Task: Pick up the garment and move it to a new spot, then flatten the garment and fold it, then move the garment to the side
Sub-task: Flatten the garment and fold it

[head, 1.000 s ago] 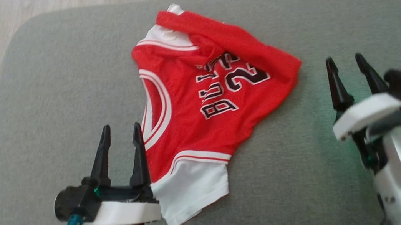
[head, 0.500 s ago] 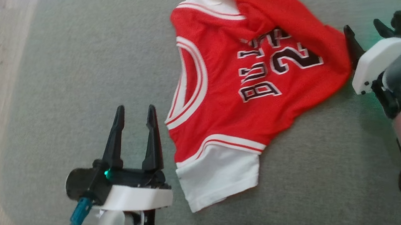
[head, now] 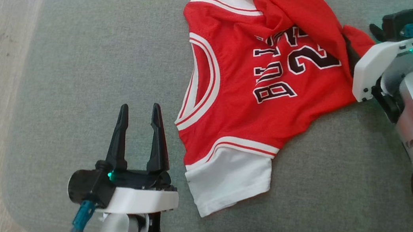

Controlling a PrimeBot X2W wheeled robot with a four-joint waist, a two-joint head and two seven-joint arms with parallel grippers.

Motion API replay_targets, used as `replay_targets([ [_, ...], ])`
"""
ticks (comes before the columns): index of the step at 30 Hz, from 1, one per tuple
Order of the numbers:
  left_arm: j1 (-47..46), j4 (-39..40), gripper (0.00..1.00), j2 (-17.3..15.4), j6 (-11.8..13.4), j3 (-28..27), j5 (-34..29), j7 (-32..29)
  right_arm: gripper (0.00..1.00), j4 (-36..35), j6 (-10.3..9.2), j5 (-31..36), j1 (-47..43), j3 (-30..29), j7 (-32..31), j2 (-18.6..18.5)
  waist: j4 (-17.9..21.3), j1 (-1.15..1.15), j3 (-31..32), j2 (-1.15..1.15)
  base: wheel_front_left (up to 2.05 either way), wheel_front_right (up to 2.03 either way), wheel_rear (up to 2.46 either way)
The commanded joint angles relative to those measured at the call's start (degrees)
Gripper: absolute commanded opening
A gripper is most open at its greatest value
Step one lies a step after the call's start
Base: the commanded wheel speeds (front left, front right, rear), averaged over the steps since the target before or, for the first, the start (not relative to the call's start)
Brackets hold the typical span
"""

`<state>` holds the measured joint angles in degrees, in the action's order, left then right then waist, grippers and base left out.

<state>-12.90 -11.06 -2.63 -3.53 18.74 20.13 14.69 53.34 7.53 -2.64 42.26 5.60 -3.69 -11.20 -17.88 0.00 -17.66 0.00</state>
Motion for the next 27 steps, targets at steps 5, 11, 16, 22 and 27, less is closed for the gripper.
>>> replay_targets([
  [5,-1.9,1.5,1.00,-0.2,0.1,-1.3,-0.1,0.3,0.00,2.0,-0.04,-2.0,2.1,2.7,0.6,-0.1,0.7,0.00,-0.1,0.00,0.00,0.00,0.00],
  [11,-1.5,1.2,1.00,-0.2,0.0,-2.0,-0.6,0.3,0.00,3.9,-0.04,-3.1,2.7,-0.9,4.1,-1.0,2.0,0.00,1.2,0.00,0.00,0.00,0.00],
  [16,-0.5,1.1,1.00,-0.2,0.0,-3.1,-1.2,0.3,0.00,4.7,-0.04,-2.7,1.5,-7.3,8.7,-0.5,4.2,0.00,3.8,0.00,0.00,0.00,0.00],
  [22,1.6,1.1,1.00,-0.2,-0.2,-5.0,-2.1,0.3,0.00,3.8,-0.04,-0.9,-2.4,-15.8,13.3,2.3,8.4,0.00,7.4,0.00,0.00,0.00,0.00],
  [27,3.0,1.2,1.00,-0.2,-0.5,-6.3,-2.6,0.3,0.00,1.4,-0.04,0.6,-6.4,-21.5,14.9,5.1,11.4,0.00,9.6,0.00,0.00,0.00,0.00],
])
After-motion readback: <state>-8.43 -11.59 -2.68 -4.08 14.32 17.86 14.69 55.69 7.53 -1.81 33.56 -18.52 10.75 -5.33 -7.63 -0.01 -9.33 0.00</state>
